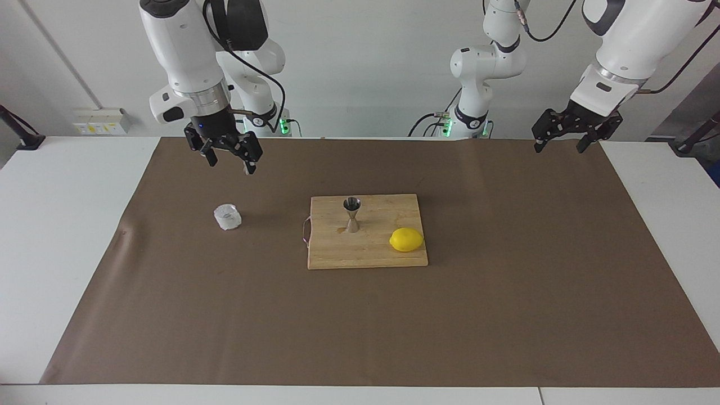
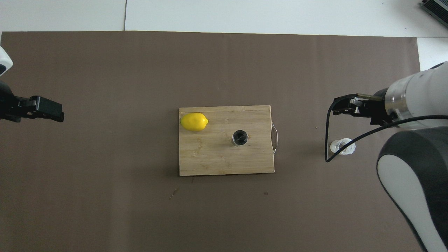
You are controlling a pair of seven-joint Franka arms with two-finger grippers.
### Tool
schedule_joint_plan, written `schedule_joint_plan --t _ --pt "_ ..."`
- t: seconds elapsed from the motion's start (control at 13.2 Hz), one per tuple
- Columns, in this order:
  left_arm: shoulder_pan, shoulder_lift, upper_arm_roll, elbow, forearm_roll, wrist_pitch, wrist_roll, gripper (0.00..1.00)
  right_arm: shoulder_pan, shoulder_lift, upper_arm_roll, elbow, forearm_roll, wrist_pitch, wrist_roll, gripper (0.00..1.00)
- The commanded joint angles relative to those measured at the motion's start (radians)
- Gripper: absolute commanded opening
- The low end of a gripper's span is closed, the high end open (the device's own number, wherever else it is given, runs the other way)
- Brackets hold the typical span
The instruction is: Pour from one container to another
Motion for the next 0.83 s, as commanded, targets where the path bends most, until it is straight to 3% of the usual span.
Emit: schedule_joint_plan --t 0.0,0.76 --pt "0.008 -0.032 -0.003 -0.034 0.014 -0.002 -0.001 1.0 -0.003 0.031 0.007 0.04 -0.014 -0.029 0.025 1.0" --pt "0.008 -0.032 -0.003 -0.034 0.014 -0.002 -0.001 1.0 -0.01 0.018 0.007 0.007 -0.005 -0.025 0.012 1.0"
